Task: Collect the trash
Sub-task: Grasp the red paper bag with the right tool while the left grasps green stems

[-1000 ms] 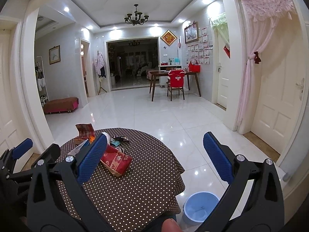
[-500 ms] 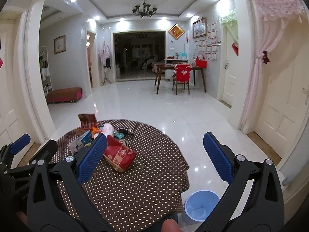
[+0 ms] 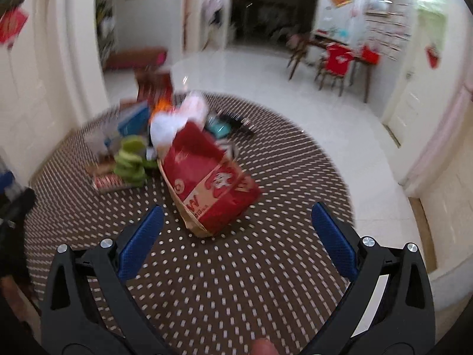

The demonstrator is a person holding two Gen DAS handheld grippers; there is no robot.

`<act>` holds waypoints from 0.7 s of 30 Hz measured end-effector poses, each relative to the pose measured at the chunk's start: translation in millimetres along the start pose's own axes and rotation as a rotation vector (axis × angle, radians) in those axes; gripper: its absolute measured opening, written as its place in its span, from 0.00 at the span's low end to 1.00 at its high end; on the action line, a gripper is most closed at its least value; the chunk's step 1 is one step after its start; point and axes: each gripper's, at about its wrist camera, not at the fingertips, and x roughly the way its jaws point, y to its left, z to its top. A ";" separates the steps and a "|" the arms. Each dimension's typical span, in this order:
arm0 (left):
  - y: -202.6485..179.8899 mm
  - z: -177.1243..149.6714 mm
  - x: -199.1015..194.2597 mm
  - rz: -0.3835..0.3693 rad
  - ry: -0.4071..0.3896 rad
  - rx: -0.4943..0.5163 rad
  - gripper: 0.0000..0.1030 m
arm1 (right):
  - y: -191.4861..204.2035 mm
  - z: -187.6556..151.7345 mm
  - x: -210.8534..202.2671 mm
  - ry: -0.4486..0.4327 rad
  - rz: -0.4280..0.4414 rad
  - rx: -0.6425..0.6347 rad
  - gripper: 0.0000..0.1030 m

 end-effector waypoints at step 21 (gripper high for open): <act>-53.4 34.6 110.6 -0.003 0.144 0.194 0.96 | -31.7 -4.3 70.8 0.058 0.172 0.008 0.88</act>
